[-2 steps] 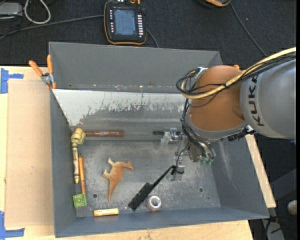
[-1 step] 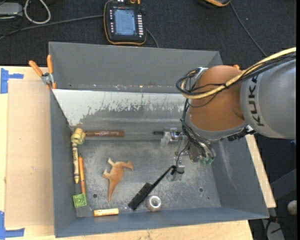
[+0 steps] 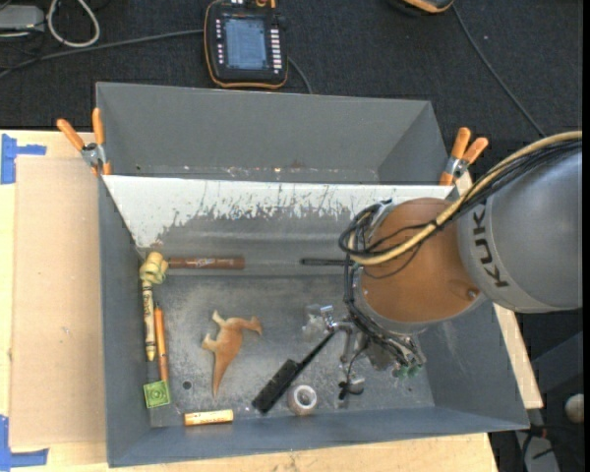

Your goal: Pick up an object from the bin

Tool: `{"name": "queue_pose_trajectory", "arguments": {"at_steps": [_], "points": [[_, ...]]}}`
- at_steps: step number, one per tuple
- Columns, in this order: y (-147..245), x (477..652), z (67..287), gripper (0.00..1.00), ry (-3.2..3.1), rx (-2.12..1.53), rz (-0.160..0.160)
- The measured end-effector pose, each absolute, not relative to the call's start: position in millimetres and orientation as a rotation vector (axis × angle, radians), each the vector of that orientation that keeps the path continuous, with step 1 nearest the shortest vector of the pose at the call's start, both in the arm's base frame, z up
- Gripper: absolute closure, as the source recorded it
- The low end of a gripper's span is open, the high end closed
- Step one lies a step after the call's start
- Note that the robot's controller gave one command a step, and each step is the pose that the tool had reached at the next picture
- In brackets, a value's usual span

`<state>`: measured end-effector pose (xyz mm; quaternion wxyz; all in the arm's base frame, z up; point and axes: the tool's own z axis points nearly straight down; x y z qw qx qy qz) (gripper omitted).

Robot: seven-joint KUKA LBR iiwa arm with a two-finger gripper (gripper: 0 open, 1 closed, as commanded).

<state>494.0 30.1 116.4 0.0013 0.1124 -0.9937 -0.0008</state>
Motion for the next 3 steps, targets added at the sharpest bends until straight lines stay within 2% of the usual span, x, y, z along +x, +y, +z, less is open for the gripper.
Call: {"name": "queue_pose_trajectory", "arguments": {"at_steps": [1, 2, 3], "points": [[42, 531.6, 115, 0.00, -3.141, -0.007, -0.002], [72, 485.1, 73, 0.00, -3.116, 0.303, -0.004], [75, 494.3, 71, 0.00, -3.124, 0.217, -0.004]]}}
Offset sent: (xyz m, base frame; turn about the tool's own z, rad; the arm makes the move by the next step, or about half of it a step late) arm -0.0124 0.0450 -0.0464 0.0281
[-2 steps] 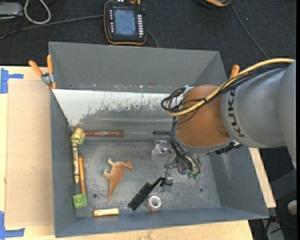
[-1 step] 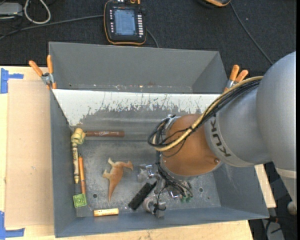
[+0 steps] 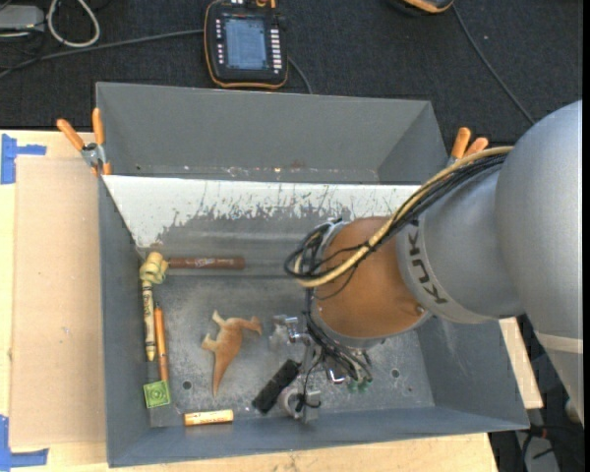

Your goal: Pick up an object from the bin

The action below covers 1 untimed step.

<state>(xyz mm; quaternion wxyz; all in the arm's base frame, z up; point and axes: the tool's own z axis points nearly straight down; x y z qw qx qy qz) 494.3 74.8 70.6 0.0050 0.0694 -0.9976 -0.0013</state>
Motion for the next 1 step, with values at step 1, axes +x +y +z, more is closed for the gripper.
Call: {"name": "queue_pose_trajectory", "arguments": {"at_steps": [1], "points": [[29.9, 502.1, 73.6, 1.00, -3.125, 0.196, -0.004]]}}
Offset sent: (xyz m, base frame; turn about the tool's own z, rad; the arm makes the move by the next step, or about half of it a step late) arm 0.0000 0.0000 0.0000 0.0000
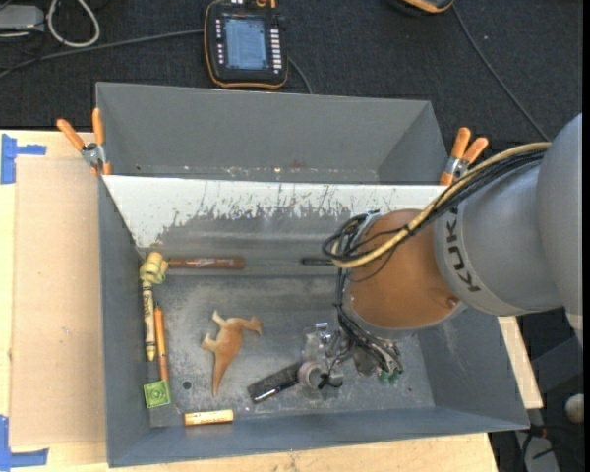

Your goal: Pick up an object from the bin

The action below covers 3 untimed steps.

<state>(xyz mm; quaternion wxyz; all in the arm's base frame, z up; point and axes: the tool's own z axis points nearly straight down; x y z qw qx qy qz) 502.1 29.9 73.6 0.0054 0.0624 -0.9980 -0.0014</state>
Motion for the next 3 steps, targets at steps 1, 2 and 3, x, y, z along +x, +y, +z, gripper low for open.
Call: {"name": "queue_pose_trajectory", "arguments": {"at_steps": [1, 2, 3], "points": [[30, 502.1, 74, 1.00, -3.125, 0.193, -0.005], [30, 502.1, 74, 1.00, -3.125, 0.193, -0.005], [52, 519.7, 73, 1.00, -3.092, 0.501, -0.005]]}}
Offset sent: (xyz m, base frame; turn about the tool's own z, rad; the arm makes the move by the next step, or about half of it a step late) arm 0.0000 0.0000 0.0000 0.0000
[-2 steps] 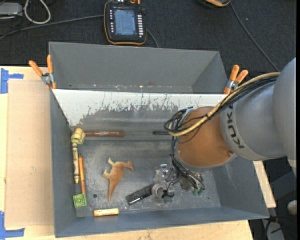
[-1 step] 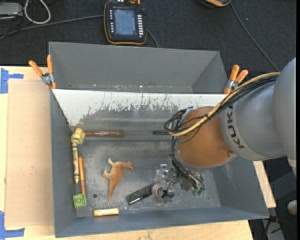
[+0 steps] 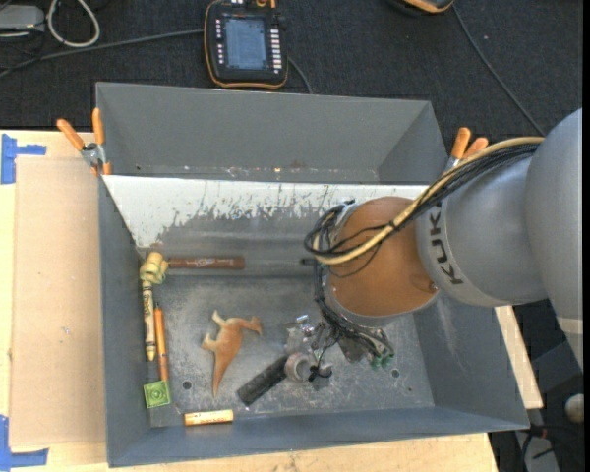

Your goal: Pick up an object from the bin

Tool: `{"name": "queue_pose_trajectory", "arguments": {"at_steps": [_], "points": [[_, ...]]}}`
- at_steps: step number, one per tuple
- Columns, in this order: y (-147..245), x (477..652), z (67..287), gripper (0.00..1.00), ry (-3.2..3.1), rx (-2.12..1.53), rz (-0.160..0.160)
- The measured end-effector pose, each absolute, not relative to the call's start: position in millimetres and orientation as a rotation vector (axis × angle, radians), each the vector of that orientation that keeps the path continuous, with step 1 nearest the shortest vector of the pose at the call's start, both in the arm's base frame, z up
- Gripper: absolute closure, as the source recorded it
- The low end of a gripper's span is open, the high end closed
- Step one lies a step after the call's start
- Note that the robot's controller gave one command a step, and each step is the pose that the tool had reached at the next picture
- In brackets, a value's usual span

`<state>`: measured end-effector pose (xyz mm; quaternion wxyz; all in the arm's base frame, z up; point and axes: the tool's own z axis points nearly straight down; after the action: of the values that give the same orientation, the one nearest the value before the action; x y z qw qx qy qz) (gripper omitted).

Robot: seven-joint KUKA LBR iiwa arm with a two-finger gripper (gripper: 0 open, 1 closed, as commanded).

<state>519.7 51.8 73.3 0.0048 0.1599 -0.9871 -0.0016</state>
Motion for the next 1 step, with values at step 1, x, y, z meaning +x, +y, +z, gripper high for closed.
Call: {"name": "queue_pose_trajectory", "arguments": {"at_steps": [1], "points": [[51.7, 519.7, 73.3, 1.00, -3.092, 0.498, -0.005]]}}
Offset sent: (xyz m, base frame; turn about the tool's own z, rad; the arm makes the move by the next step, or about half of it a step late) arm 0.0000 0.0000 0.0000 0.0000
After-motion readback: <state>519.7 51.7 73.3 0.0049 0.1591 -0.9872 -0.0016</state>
